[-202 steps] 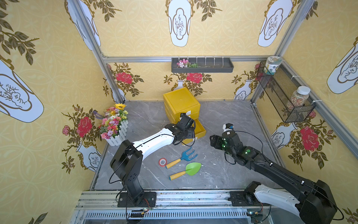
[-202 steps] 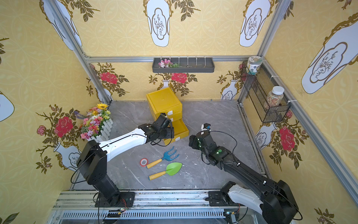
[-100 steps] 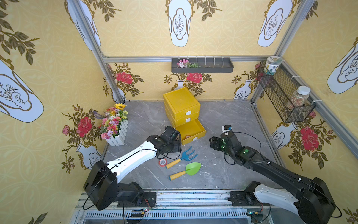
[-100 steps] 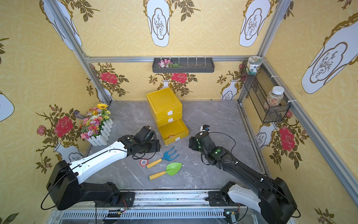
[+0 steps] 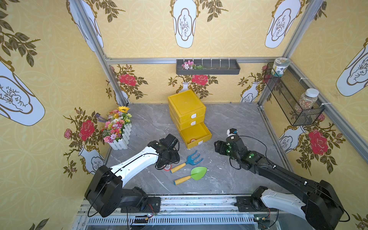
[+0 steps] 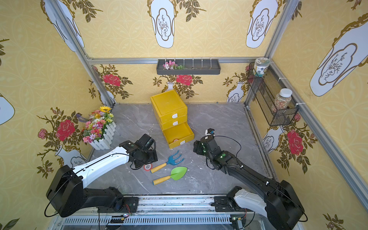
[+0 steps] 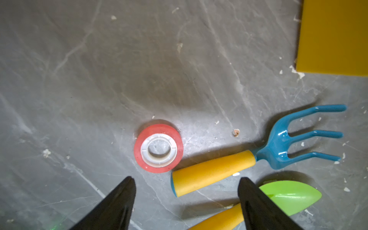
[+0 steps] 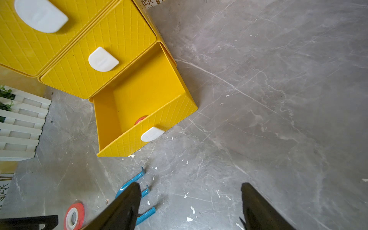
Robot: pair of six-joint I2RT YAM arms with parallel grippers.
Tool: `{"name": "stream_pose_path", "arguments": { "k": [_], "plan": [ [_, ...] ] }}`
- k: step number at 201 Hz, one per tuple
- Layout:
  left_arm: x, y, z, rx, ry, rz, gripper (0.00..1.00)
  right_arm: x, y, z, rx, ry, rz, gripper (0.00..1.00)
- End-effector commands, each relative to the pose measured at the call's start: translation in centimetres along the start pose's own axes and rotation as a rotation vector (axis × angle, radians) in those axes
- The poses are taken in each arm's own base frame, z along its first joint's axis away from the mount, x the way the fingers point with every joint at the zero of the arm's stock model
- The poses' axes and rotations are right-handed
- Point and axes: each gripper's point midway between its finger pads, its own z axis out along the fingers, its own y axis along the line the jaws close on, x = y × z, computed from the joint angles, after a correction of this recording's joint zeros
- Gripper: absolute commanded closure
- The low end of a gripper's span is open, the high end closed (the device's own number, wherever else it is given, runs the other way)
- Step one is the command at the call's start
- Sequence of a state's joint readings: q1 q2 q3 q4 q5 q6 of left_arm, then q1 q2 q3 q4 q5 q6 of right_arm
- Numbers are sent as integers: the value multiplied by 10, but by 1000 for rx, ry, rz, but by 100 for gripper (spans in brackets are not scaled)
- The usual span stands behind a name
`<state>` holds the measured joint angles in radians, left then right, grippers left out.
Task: Place the transparent tape into the drawer according to color
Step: Pick up the tape at the center of the board.
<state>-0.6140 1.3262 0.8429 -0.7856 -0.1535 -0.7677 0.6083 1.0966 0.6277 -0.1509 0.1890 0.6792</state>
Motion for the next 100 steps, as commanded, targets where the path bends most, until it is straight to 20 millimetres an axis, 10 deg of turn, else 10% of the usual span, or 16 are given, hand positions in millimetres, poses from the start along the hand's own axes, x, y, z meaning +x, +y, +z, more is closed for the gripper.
{"name": "stream_pose_path", "arguments": {
  "k": [1,100],
  "plan": [
    [9,8,4,-5,54,-40,14,-9,3,-1,-8,-40,1,18],
    [34,25,36,-55,166,-52,15,-9,1,2,0,-38,8,18]
  ]
}}
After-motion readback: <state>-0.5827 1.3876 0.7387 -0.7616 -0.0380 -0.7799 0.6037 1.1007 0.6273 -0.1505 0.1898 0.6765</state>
